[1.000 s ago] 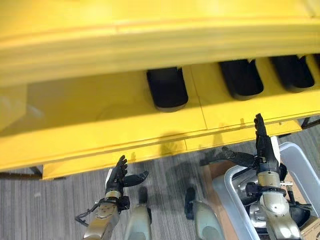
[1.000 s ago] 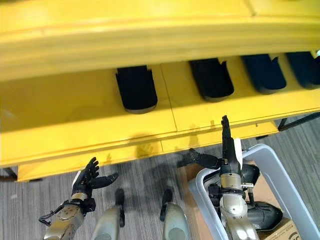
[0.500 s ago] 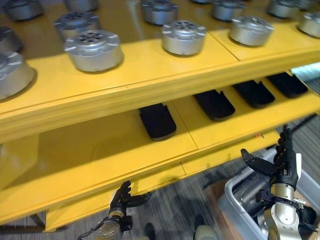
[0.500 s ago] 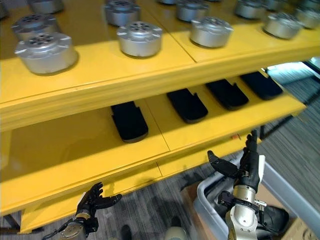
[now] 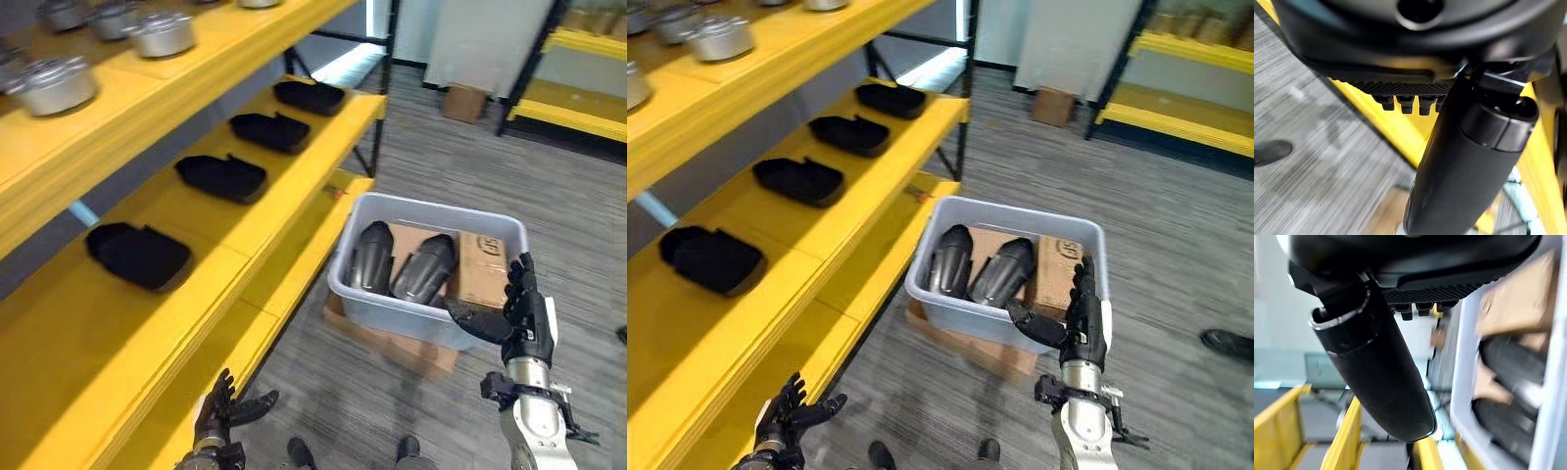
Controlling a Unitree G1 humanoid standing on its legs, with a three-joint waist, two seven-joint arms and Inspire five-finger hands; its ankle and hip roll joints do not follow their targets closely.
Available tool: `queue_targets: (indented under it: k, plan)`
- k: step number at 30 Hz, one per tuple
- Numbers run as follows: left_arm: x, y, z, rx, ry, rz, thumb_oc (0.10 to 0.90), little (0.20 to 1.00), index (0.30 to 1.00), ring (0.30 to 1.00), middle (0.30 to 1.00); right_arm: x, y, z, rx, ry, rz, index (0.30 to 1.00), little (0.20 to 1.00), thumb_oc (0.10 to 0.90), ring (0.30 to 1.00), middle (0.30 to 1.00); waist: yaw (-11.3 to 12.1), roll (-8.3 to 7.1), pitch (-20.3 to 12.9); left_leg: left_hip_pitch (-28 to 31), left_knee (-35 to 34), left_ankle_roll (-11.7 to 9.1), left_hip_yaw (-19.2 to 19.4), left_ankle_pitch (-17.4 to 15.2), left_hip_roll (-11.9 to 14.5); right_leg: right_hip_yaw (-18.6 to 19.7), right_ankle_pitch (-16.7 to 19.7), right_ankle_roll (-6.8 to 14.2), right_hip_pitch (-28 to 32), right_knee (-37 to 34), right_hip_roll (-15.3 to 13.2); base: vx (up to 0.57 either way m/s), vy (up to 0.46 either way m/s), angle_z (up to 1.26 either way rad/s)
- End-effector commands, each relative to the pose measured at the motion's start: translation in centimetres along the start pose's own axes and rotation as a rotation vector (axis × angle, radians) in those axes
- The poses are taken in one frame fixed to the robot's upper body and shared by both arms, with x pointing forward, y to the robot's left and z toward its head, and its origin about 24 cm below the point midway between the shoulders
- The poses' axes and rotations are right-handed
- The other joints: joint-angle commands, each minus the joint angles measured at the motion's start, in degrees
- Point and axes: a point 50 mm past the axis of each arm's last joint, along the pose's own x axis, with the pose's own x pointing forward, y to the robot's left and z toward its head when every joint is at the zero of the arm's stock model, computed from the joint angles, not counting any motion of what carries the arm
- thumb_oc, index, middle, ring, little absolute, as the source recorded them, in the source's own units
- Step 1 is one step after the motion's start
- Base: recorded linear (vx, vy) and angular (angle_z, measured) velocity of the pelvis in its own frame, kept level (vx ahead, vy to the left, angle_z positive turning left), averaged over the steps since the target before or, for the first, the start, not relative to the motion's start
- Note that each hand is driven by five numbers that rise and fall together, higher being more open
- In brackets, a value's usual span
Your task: Move parts from the plastic box to the shelf.
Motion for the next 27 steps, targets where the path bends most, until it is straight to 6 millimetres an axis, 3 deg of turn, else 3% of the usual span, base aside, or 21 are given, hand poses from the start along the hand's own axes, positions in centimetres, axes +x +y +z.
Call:
queue_targets:
  k: [1,3,14,22,23,24,25,26,27]
  plan:
    - [0.9,0.5,6.3,0.028,-0.278,-0.026,0.9,1.0,1.0,1.0,1.0,2.4,-0.3,4.5,0.06,-0.255,-0.036,1.0,1.0,0.9,1.0,1.0,1.57,-1.45,-2.16,5.01,0.49,1.28,0.27,-6.22,-0.25,4.24,2.69,0.93,-1.49,-0.82,0.93,0.1,-0.273,-0.26]
    - [0.9,0.0,6.2,0.023,-0.279,-0.048,0.9,1.0,1.0,1.0,1.0,2.4,-0.9,3.9,0.015,-0.227,-0.037,1.0,1.0,0.9,1.0,1.0,0.5,0.03,-2.6,5.0,1.74,-1.47,0.13,-4.32,2.82,5.37,1.09,-0.57,0.19,-3.32,3.34,0.15,-0.363,-0.14]
    - [1.0,-0.7,7.2,0.034,-0.319,-0.087,0.9,1.0,1.0,1.0,1.0,2.3,-1.3,4.0,-0.052,-0.234,-0.011,1.0,1.0,0.9,1.0,1.0,-1.17,2.51,-1.81,5.05,5.08,-5.6,1.26,-0.48,8.19,5.1,-3.16,-3.64,0.97,-1.64,6.39,0.07,-0.126,0.02]
    - [0.9,-0.8,7.7,0.008,-0.339,-0.092,0.9,1.0,1.0,1.0,1.0,1.9,-1.6,3.8,-0.102,-0.213,0.049,1.0,1.0,0.9,1.0,1.0,-1.19,1.61,-0.39,2.25,13.79,-8.79,-1.15,7.13,14.15,7.45,-7.23,-7.62,0.38,1.07,11.27,0.07,-0.203,-0.08]
    - [0.8,-0.6,7.7,-0.006,-0.338,-0.086,0.9,1.0,1.0,1.0,1.0,1.9,-1.2,3.8,-0.084,-0.214,0.067,1.0,1.0,0.9,1.0,1.0,0.32,0.31,1.0,-1.68,21.22,-8.99,-6.33,11.57,16.31,9.57,-7.65,-9.55,0.95,0.8,13.39,0.02,-0.358,-0.34]
    - [0.8,-0.6,7.8,-0.013,-0.34,-0.089,0.9,1.0,1.0,1.0,1.0,2.0,-1.1,3.9,-0.086,-0.223,0.075,1.0,1.0,0.9,1.0,1.0,0.97,-0.35,2.16,-5.3,26.18,-8.17,-10.85,11.52,16.55,9.89,-7.9,-10.52,1.31,0.43,14.08,0.03,-0.417,-0.57]
    - [0.7,-0.7,7.7,-0.023,-0.34,-0.091,0.9,1.0,1.0,1.0,1.0,2.1,-0.9,4.2,-0.093,-0.232,0.093,1.0,1.0,0.9,1.0,1.0,2.6,-1.4,3.39,-9.68,28.59,-4.93,-16.54,7.45,11.92,11.47,-8.42,-11.0,2.15,-0.26,13.95,-0.01,-0.169,-0.6]
    - [0.7,-0.7,7.7,-0.022,-0.341,-0.091,0.9,1.0,1.0,1.0,1.0,2.2,-0.9,4.2,-0.092,-0.232,0.092,1.0,1.0,0.9,1.0,1.0,2.33,-1.39,3.32,-10.08,29.0,-4.69,-16.8,7.08,11.81,11.19,-8.51,-10.86,2.12,-0.28,13.83,0.04,-0.041,-0.43]
    - [0.7,-1.0,7.8,-0.025,-0.34,-0.098,0.9,1.0,1.0,1.0,1.0,2.5,-0.8,4.5,-0.105,-0.246,0.093,1.0,1.0,0.9,1.0,1.0,3.06,-1.39,3.95,-13.72,26.13,-3.37,-19.2,4.82,8.26,11.41,-8.48,-10.35,2.59,-0.52,13.36,0.06,0.041,-0.14]
